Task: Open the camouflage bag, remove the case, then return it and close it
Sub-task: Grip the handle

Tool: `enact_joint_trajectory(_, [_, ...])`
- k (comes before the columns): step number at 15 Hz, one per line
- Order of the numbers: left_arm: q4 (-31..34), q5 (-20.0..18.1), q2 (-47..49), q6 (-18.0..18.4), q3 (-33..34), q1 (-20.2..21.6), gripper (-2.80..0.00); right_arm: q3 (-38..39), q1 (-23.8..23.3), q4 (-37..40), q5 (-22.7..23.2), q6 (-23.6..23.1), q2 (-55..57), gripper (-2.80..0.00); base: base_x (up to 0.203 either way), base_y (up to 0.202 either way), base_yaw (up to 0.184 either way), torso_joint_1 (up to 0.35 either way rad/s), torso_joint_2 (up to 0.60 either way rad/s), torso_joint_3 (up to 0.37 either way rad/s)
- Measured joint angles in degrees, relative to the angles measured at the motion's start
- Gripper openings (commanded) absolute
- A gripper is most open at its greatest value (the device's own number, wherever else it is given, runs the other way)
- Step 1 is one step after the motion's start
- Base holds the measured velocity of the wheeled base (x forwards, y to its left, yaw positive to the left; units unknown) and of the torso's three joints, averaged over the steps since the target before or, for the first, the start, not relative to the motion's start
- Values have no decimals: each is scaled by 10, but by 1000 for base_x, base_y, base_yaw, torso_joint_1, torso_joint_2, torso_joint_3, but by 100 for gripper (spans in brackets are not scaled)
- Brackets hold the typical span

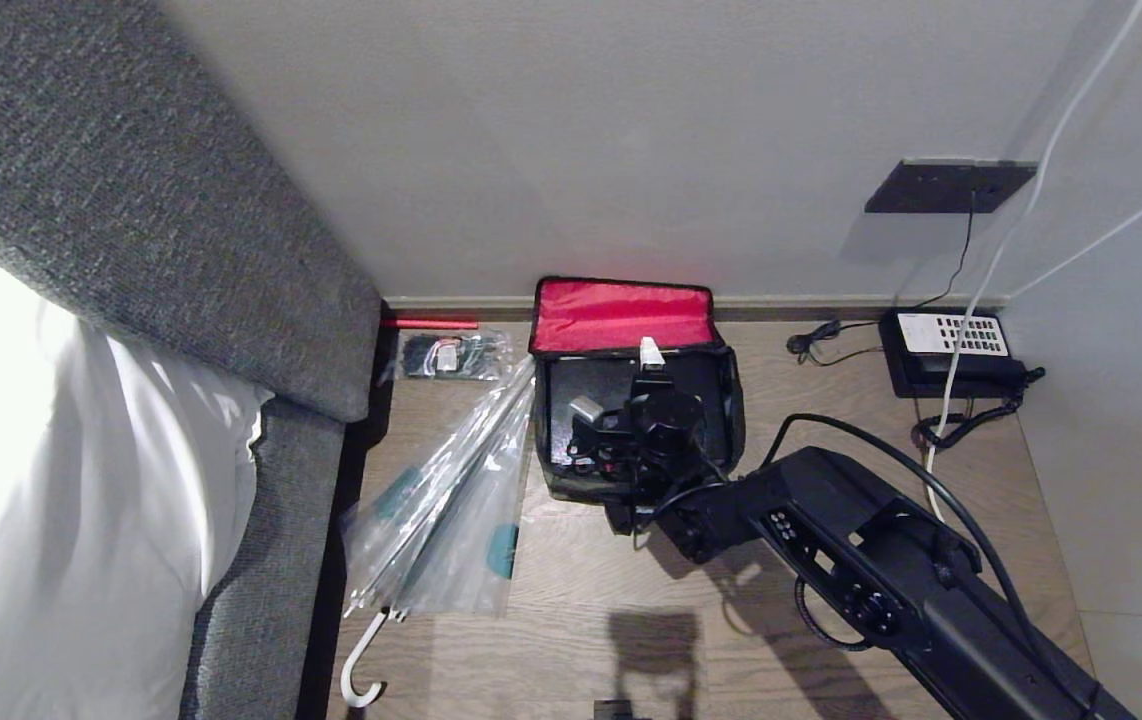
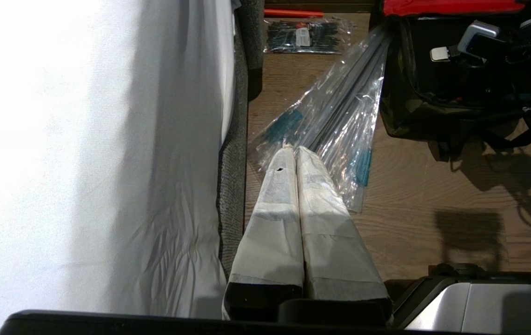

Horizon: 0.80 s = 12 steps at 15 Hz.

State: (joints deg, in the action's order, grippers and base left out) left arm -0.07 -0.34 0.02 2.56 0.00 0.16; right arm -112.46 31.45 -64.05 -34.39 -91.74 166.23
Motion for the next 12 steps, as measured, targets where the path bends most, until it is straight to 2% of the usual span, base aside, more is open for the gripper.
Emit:
enact_joint_trajectory(2, [0,0,0,0,0,0,-280,0,0,2,0,4,1,0,0,0,0,0,0,0])
enact_joint_trajectory(3, [0,0,0,0,0,0,-280,0,0,5,0,7,2,-280,0,0,0,0,0,0])
enact_joint_trajectory(7, [0,0,0,0,0,0,-280,0,0,36,0,27,4,-280,0,0,0,0,0,0])
enact_joint_trajectory(12, [0,0,0,0,0,0,-280,0,0,36,2,28,6,-280,0,0,0,0,0,0])
